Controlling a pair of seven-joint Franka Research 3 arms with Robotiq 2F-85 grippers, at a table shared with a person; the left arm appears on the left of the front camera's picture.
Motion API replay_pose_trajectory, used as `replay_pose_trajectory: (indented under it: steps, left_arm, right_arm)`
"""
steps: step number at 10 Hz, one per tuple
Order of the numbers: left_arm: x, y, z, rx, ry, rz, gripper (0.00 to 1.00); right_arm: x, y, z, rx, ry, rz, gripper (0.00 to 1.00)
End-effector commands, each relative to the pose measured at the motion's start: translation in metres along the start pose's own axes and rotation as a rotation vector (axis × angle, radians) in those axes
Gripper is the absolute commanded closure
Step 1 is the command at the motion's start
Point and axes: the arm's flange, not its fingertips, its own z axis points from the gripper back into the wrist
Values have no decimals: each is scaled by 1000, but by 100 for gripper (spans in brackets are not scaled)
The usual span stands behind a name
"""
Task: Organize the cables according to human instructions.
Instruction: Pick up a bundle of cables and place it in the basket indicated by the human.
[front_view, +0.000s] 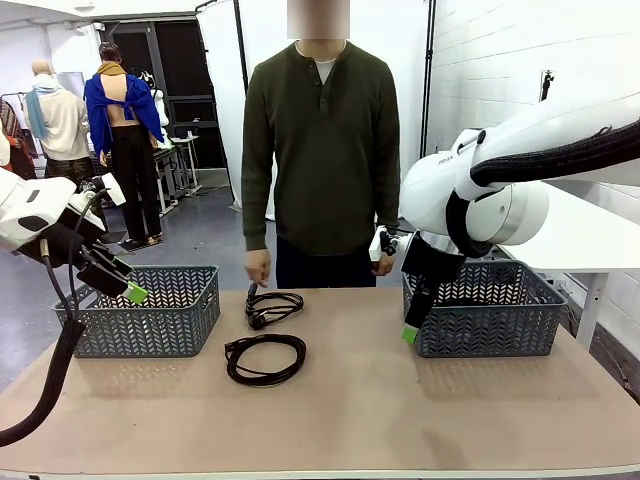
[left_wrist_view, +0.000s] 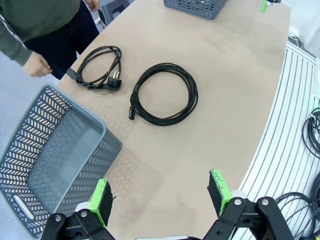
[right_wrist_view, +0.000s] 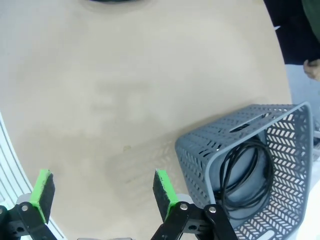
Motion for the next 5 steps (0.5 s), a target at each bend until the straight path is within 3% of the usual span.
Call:
replay_pose_trajectory:
  steps: [1, 5]
  left_arm:
    - [-1, 2, 0, -13, -11, -1, 0]
    - [-1, 2, 0, -13, -11, -1, 0]
  right_arm:
    - [-1, 0, 1, 8, 4, 6, 0]
    - [-1, 0, 1, 8, 4, 6, 0]
